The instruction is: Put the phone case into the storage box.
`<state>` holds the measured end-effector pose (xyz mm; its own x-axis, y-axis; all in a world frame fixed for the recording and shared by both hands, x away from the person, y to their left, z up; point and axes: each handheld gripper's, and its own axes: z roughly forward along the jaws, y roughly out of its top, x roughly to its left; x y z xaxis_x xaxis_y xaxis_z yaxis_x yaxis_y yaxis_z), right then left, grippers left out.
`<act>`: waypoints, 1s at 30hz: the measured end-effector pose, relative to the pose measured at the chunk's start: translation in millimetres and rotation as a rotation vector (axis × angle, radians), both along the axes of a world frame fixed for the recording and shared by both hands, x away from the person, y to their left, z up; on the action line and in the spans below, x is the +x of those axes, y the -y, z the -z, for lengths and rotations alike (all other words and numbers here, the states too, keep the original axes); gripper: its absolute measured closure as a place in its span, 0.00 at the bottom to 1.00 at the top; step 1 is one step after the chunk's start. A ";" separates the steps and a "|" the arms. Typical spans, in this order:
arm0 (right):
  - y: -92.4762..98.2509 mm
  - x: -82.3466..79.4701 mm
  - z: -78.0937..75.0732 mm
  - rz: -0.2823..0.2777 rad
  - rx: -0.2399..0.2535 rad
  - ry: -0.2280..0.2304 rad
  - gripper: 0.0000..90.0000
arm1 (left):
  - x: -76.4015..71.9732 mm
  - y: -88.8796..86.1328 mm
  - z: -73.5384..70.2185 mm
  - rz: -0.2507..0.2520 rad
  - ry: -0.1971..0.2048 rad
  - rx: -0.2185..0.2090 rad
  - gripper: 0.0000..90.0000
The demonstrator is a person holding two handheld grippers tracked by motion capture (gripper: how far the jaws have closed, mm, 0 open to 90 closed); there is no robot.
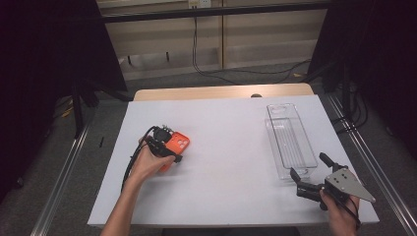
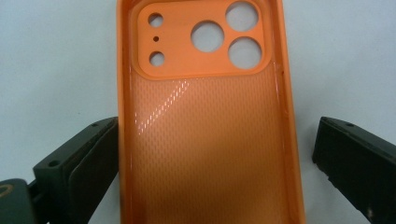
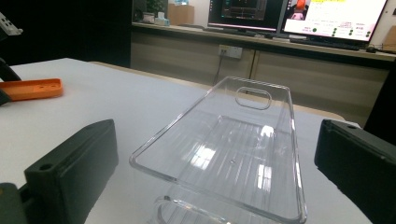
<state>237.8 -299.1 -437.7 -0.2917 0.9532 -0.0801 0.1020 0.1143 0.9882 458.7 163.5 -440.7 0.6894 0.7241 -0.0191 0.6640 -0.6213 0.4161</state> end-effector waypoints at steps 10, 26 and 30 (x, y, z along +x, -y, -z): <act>-0.7 -0.9 -0.2 -0.001 0.003 0.001 0.00 | 0.5 -0.8 -1.4 -0.009 0.008 0.009 0.06; -0.1 -0.8 -0.3 0.001 0.000 0.004 0.00 | 0.1 -5.0 -5.3 0.003 0.008 -0.007 0.18; 0.1 -1.1 -0.3 -0.002 0.003 0.004 0.00 | -0.9 -4.9 -5.6 0.000 0.006 -0.012 0.18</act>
<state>236.7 -299.1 -437.4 -0.2937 0.9526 -0.0788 0.0981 0.1120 0.9889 457.8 168.4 -435.1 0.6892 0.7241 -0.0236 0.6618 -0.6159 0.4274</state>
